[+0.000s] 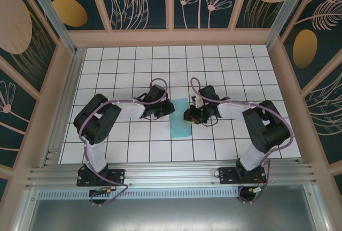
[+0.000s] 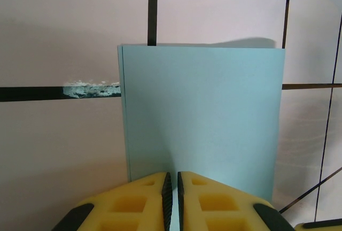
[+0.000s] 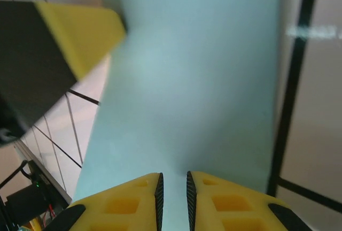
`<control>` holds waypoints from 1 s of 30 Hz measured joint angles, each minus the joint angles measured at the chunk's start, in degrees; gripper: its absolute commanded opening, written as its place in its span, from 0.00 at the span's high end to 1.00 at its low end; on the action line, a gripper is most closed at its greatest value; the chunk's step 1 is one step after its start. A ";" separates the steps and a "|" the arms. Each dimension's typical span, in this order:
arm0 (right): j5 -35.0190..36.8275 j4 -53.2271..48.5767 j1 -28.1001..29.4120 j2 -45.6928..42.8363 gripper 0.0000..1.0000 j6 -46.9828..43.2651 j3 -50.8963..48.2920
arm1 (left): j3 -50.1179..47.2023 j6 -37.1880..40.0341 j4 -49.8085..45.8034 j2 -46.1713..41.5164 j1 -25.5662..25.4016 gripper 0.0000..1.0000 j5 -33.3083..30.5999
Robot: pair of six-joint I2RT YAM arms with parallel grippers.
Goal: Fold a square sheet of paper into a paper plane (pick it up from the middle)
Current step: Fold the square sheet of paper in half at the center of the table.
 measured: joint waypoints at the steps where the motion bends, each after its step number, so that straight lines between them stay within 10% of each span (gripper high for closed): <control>1: -0.28 0.02 -0.04 0.00 0.77 0.00 -0.42 | 0.00 0.00 0.00 0.00 0.00 0.84 0.00; 30: -9.90 4.35 -2.69 -3.54 0.76 -3.06 -8.20 | -0.17 -0.04 0.39 0.07 0.00 0.84 -0.04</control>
